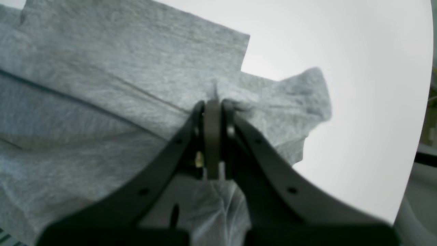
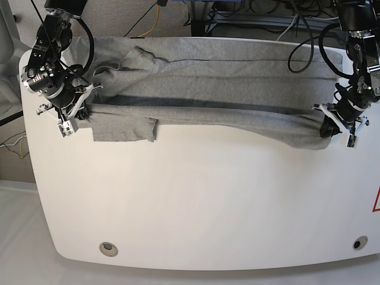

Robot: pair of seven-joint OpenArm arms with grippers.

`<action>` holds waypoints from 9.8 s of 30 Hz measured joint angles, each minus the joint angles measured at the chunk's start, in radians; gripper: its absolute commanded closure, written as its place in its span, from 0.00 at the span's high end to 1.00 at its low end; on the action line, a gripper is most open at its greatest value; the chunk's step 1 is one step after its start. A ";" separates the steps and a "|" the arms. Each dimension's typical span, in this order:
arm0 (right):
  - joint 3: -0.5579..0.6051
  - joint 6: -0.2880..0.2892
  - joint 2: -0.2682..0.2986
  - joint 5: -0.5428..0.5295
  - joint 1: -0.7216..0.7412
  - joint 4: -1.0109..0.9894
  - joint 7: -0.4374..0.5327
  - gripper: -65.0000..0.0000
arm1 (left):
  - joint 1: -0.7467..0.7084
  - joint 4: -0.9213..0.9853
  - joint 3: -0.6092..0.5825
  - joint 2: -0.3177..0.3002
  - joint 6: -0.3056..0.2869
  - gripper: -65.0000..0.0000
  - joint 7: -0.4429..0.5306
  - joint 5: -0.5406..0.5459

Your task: Fold the T-shirt properly

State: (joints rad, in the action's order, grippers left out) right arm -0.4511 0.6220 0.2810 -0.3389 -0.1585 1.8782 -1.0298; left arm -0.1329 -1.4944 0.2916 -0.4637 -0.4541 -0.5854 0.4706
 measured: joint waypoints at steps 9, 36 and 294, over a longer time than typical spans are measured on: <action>-0.005 0.000 -0.001 -0.008 -0.017 0.013 0.000 0.00 | -0.038 -0.028 0.027 -0.013 0.002 0.00 -0.006 0.002; -0.001 -0.013 -0.002 0.001 -0.054 0.009 -0.049 0.34 | -0.167 -0.104 0.003 -0.030 -0.004 0.26 -0.077 -0.010; 0.253 0.071 -0.156 0.064 0.208 -0.326 0.110 0.25 | -0.099 -0.128 0.006 0.027 -0.014 0.49 -0.077 0.031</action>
State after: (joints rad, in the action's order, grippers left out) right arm -0.1978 0.6933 0.1249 -0.2745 0.0494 1.5524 -0.9199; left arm -0.2321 -1.6222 0.2981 -0.4366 -0.4683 -0.6628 0.5018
